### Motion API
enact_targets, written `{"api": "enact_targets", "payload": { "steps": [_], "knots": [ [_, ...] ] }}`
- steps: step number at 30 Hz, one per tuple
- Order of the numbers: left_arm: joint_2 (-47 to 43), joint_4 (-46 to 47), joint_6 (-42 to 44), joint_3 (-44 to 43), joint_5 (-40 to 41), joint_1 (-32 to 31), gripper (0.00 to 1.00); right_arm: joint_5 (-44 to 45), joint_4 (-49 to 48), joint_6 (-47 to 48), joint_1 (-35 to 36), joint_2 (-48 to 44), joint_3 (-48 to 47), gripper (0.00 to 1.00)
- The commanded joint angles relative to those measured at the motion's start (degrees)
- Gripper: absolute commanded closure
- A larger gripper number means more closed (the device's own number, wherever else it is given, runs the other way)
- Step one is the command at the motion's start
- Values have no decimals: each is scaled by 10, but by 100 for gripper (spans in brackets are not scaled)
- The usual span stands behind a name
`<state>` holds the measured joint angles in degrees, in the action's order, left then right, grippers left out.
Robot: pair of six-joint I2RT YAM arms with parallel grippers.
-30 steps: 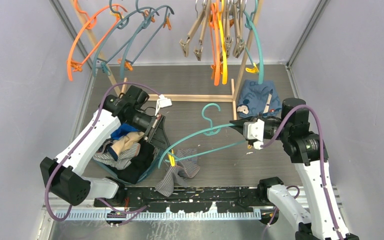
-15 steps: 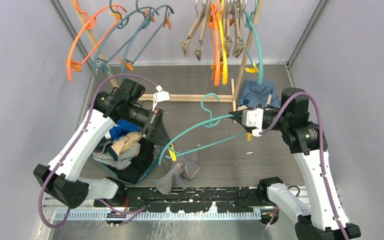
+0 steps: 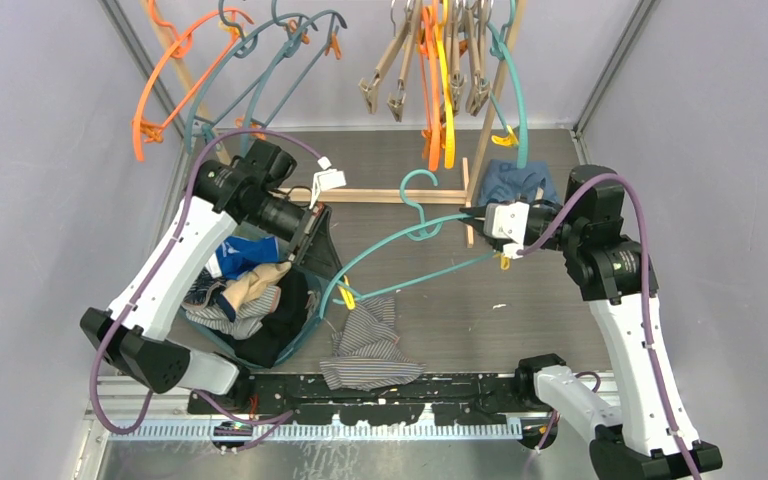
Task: Remove the underwear clipped to the hanger
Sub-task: Remove the underwear from the hanger, then place the hanger at the clothesline.
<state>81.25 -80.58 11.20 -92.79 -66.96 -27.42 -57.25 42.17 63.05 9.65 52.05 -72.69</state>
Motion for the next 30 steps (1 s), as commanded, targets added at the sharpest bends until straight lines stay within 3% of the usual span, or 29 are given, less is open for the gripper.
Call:
{"api": "enact_targets", "payload": {
  "steps": [1,6,11,19,30],
  "knots": [
    [-33,32,-5,15,-3,-5,67,3,-20,-17,3,-5,6,99],
    [-36,30,7,9,13,-2,39,-18,19,24,2,-9,12,99],
    [-61,58,21,8,63,17,22,-36,57,61,2,-14,26,99],
    [-169,217,1,71,245,22,16,-40,82,80,7,-25,39,99],
    [-180,348,-112,103,185,-25,15,-30,54,66,26,-11,44,99]
  ]
}}
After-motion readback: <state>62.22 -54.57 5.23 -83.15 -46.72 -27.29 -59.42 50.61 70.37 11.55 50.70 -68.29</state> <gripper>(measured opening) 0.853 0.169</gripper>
